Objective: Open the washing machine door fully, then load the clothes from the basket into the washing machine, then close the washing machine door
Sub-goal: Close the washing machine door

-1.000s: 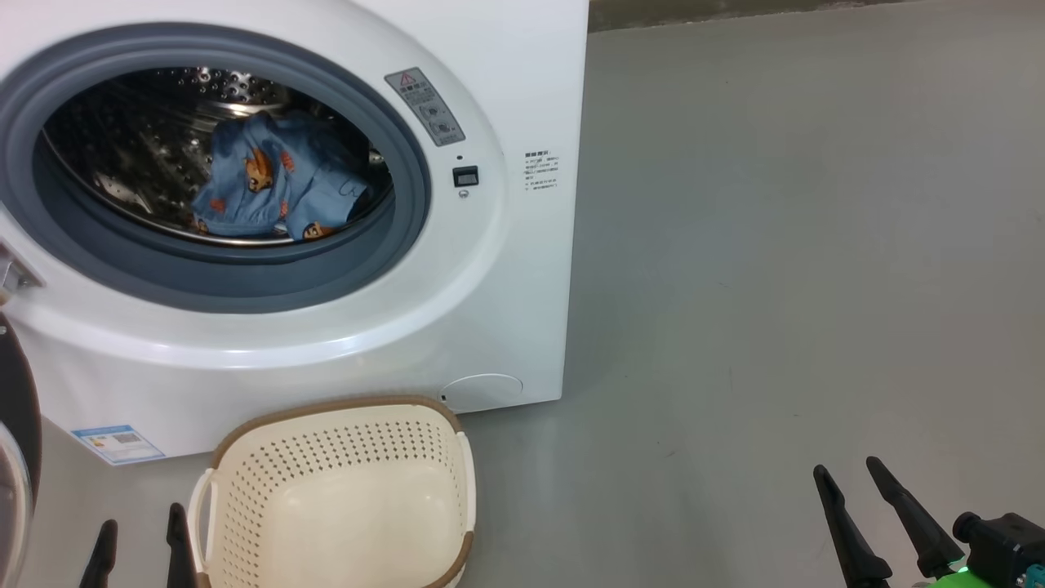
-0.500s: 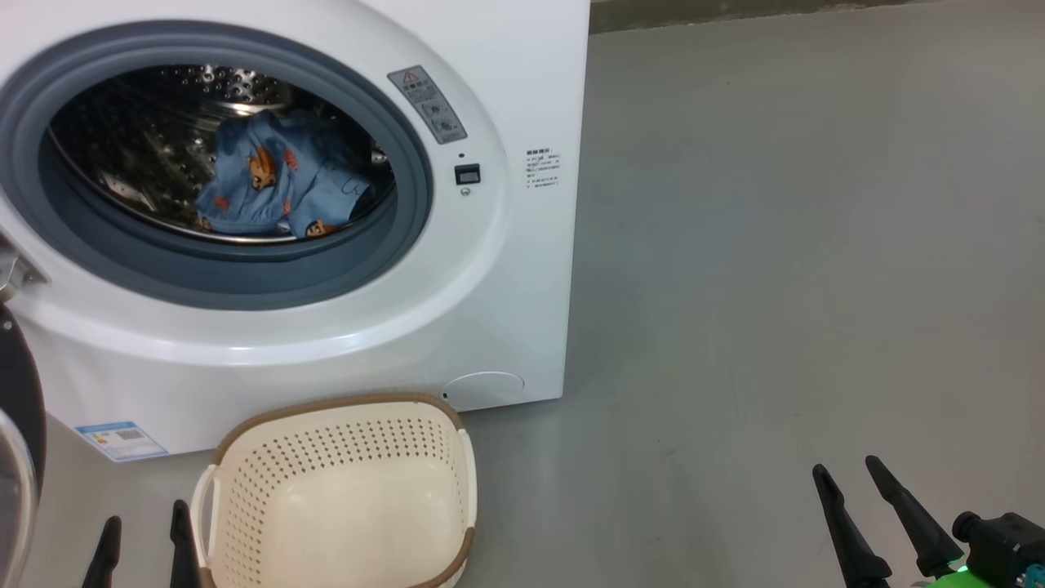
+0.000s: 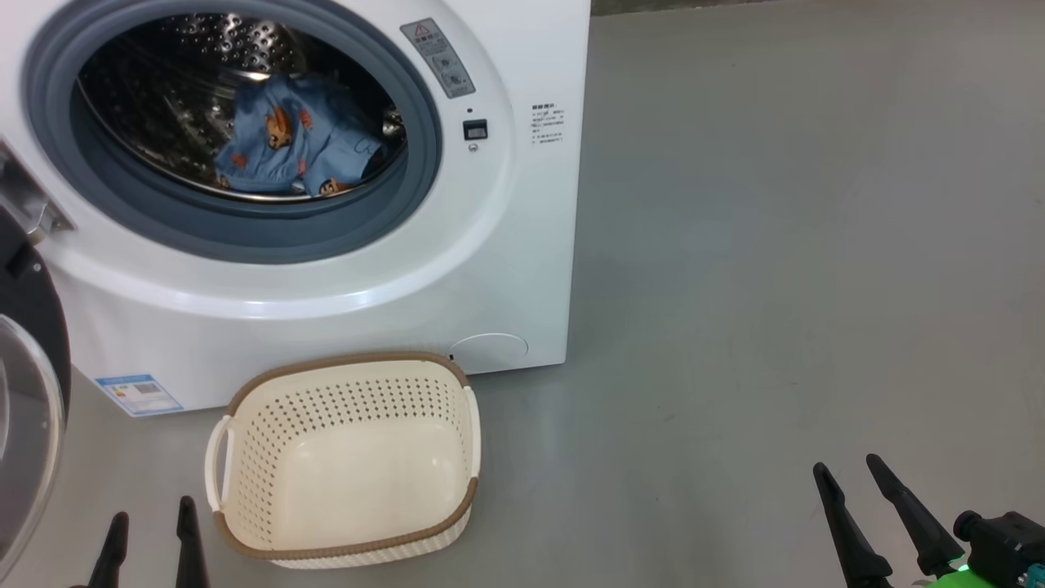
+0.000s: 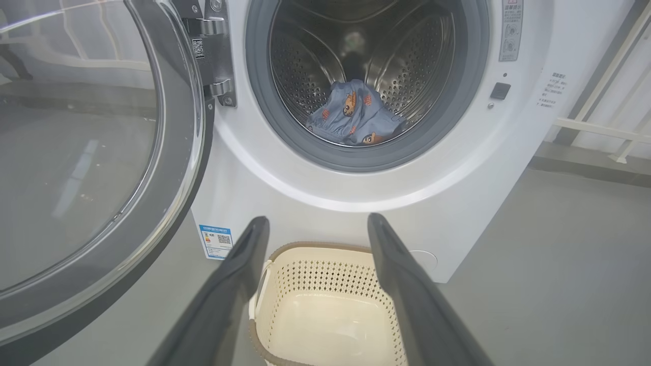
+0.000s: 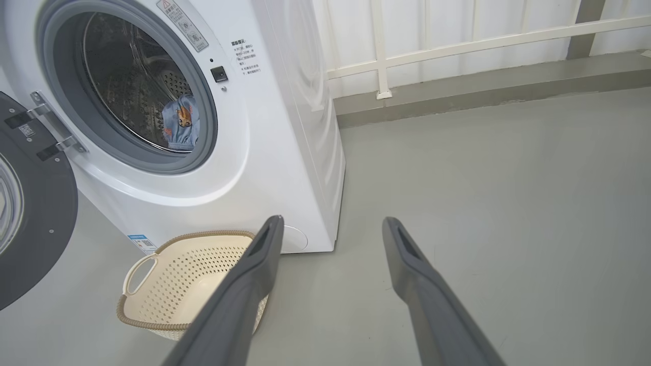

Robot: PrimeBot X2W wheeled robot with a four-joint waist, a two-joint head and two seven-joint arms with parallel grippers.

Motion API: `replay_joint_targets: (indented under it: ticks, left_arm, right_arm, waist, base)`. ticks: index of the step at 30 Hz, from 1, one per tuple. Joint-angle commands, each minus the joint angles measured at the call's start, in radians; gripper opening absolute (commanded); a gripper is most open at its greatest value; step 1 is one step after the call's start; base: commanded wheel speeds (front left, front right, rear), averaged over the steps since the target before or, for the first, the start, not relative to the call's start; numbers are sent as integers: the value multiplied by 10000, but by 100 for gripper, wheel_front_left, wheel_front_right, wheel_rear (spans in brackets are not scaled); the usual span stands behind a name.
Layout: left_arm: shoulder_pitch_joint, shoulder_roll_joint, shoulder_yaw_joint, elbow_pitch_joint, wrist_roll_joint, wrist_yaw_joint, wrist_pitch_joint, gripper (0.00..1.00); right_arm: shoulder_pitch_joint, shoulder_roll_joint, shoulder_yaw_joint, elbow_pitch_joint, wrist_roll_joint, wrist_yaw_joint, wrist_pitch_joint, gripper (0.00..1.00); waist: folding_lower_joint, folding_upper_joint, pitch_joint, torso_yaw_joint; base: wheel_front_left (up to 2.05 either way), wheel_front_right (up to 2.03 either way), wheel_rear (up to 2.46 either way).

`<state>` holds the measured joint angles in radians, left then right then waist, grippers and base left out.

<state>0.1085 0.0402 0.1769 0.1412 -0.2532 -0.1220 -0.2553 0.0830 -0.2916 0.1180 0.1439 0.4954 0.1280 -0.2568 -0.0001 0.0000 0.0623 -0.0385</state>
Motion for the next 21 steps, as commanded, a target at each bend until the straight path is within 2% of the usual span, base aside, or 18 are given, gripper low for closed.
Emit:
replay_joint_targets:
  ticks: [1, 11, 21]
  left_arm:
    - [-104, 101, 285, -298, -38, 10, -65, 100]
    - [-141, 101, 212, -246, -213, 39, -65, 100]
    - [-144, 101, 195, -240, -518, 451, -65, 100]
  right_arm:
    - [-57, -201, 143, -262, 1, 27, -49, 100]
    - [-56, -164, 192, -297, -23, 27, -49, 100]
    - [-463, -260, 857, -259, 11, 27, -49, 100]
  waist:
    - [1, 0, -3, 16]
    - [1, 0, -7, 396]
    - [1, 0, 145, 1656]
  base:
    - [-30, 30, 0]
    - [-2, 2, 0]
    - [0, 0, 0]
